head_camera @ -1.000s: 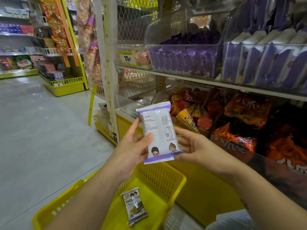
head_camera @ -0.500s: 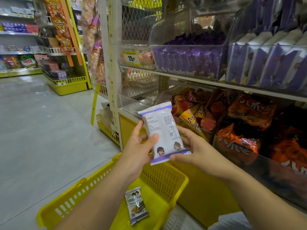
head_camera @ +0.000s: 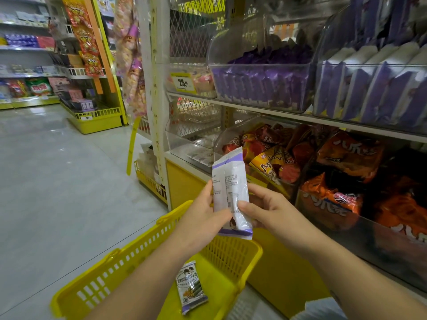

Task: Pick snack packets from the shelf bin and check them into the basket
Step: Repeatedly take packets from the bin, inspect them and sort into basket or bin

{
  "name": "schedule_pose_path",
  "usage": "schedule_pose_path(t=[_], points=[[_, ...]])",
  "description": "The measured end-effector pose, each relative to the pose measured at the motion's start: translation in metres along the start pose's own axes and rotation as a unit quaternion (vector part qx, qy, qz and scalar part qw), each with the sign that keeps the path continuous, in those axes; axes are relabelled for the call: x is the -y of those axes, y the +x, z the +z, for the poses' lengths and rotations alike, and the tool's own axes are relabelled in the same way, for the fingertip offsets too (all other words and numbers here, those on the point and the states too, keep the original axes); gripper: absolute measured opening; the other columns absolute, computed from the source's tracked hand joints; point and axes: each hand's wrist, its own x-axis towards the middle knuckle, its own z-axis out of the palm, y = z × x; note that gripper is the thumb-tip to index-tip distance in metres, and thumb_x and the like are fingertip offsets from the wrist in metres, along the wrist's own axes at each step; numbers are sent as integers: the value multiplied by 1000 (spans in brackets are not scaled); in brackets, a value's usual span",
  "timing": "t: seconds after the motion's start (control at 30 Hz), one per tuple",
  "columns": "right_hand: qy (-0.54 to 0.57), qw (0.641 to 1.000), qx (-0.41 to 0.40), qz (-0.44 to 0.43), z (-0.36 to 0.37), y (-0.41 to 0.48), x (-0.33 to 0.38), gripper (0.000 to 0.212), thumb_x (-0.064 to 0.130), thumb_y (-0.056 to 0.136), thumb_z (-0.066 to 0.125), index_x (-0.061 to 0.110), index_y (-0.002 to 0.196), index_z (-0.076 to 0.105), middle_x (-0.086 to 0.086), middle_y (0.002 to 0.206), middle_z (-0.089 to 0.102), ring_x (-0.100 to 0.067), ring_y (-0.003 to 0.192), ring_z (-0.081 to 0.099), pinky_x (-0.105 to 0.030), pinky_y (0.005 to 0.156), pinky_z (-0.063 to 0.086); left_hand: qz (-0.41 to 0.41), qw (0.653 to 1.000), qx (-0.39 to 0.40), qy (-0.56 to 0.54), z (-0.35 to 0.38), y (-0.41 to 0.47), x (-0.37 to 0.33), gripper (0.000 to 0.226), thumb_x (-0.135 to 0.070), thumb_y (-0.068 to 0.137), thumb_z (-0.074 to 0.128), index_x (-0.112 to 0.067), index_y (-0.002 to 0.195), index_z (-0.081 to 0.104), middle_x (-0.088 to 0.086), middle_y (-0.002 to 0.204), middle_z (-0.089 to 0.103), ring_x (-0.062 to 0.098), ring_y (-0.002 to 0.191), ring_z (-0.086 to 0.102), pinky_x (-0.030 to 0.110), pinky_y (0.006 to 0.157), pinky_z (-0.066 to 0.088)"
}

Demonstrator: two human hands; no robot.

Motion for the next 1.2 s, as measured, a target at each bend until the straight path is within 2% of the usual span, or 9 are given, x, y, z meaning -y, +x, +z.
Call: schedule_pose_path(t=[0.13,0.2,0.27,0.37,0.43,0.53,0.67,0.93,1.2], points=[[-47,999,-13,-16,4,1,-2,36,9,93,56,29,123,55,1,112,72,-19,98,70,-40,80,59,-8,999,-24,21,1,2,7,76,-8,78,66,-71,111,38,-18,109,70,9,101,69,36,81,60],[-54,998,-10,-25,4,1,-2,36,10,93,57,32,121,55,6,111,71,-14,99,69,-34,77,59,-20,999,-29,20,0,2,8,75,-15,73,66,-73,108,35,-21,106,70,9,100,70,37,80,60],[-67,997,-5,-34,4,0,-1,36,10,92,58,34,119,56,12,111,71,-9,101,68,-27,76,58,-36,999,-21,24,-2,1,8,84,-23,66,68,-68,123,26,-25,106,69,4,101,68,36,83,59],[-83,996,-2,-40,2,0,-1,37,9,92,58,35,118,57,12,111,71,-10,102,67,-30,82,58,-57,996,7,70,-5,-2,7,120,-36,57,72,-55,145,-8,-40,104,59,-21,99,57,14,76,53],[-87,995,1,-42,2,0,-1,38,8,92,59,34,119,57,11,111,71,-12,101,68,-31,83,58,-62,994,6,91,-4,-3,7,127,-37,58,75,-49,146,-16,-44,109,50,-28,95,52,4,68,48],[-76,997,10,-34,3,0,-1,38,10,91,61,32,122,57,8,110,72,-14,99,69,-29,76,59,-48,994,-22,94,-2,-4,8,115,-25,69,72,-49,148,-8,-30,124,53,-21,98,56,10,72,52],[-58,998,19,-22,2,0,-1,39,10,91,60,27,125,57,3,111,72,-17,99,70,-32,76,59,-43,996,-69,22,-4,0,6,85,-9,79,62,-40,148,24,-4,118,69,14,100,70,46,86,57],[-58,997,48,-5,1,-1,3,35,10,92,58,23,124,59,-1,113,72,-22,102,69,-40,85,57,-63,991,-119,-15,-11,0,2,22,-15,96,51,-19,115,60,0,89,77,22,79,74,28,62,57],[-56,996,68,10,1,-3,5,35,12,91,57,23,124,59,0,114,71,-23,103,68,-39,87,56,-86,989,-121,-17,-15,-1,6,22,-35,98,46,-19,106,60,4,94,75,25,80,75,34,67,58]])
